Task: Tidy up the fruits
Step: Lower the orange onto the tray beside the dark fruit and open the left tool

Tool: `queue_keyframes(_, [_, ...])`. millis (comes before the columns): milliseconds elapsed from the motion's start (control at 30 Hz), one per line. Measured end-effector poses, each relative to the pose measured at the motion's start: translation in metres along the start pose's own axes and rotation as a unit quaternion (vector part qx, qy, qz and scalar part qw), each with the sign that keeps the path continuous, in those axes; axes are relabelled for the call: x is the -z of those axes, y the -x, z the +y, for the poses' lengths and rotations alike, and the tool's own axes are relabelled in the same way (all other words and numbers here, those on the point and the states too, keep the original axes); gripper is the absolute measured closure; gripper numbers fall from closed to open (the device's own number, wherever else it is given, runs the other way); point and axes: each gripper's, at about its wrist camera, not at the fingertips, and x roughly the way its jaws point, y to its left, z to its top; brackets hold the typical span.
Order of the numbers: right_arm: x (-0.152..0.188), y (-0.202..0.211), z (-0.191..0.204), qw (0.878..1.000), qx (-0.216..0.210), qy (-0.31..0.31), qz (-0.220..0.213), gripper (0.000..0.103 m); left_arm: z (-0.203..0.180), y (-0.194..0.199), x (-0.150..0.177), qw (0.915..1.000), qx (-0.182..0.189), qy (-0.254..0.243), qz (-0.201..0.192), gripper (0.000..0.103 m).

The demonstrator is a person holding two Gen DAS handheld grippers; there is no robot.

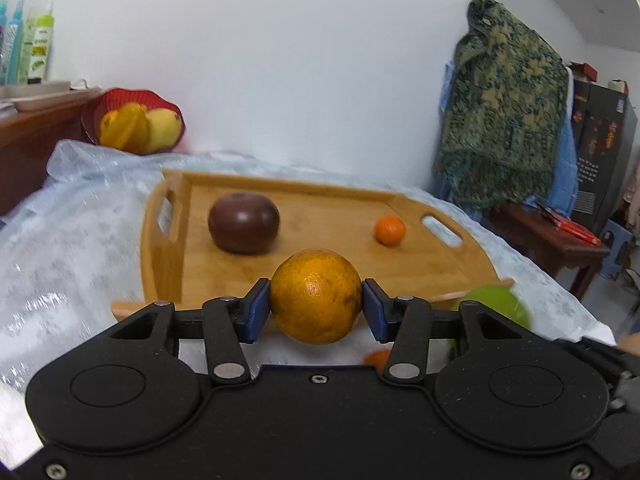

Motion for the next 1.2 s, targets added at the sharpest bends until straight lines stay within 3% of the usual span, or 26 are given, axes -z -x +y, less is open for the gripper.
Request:
queue_keyframes(300, [-0.041, -0.028, -0.033, 0.999, 0.025, -0.034, -0.007, 0.051, 0.013, -0.025, -0.019, 0.9988, -0.047, 0.009, 0.008, 0.057])
queue_keyframes(333, [-0.044, -0.033, -0.037, 0.999, 0.031, -0.039, -0.005, 0.059, 0.014, -0.028, -0.019, 0.9986, -0.051, 0.01, 0.01, 0.057])
queue_keyframes(367, [-0.048, -0.037, -0.039, 0.998, 0.038, -0.041, -0.004, 0.089, 0.016, -0.032, -0.019, 0.9984, -0.055, 0.009, 0.013, 0.057])
queue_keyframes(467, [-0.056, -0.055, -0.041, 0.998, 0.057, -0.012, 0.029, 0.085, 0.019, -0.041, -0.02, 0.9976, -0.066, 0.009, 0.018, 0.057])
queue_keyframes(567, [-0.051, -0.05, -0.052, 0.997, 0.041, -0.047, 0.046, 0.081, 0.022, -0.047, -0.018, 0.9971, -0.071, 0.015, 0.026, 0.057])
queue_keyframes(600, [-0.046, -0.043, -0.053, 0.997, 0.037, -0.049, 0.045, 0.062, 0.023, -0.047, -0.018, 0.997, -0.071, 0.018, 0.028, 0.057])
queue_keyframes(700, [-0.036, -0.025, -0.044, 0.999, 0.029, -0.024, 0.036, 0.044, 0.024, -0.05, -0.018, 0.9969, -0.069, 0.02, 0.03, 0.057])
queue_keyframes(900, [-0.028, -0.032, -0.026, 0.998, 0.032, 0.017, 0.053, 0.03, 0.023, -0.051, -0.014, 0.997, -0.068, 0.019, 0.032, 0.056])
queue_keyframes(1200, [-0.026, -0.052, -0.022, 0.994, 0.06, 0.04, 0.082, 0.026, 0.023, -0.049, -0.014, 0.9968, -0.071, 0.019, 0.029, 0.056])
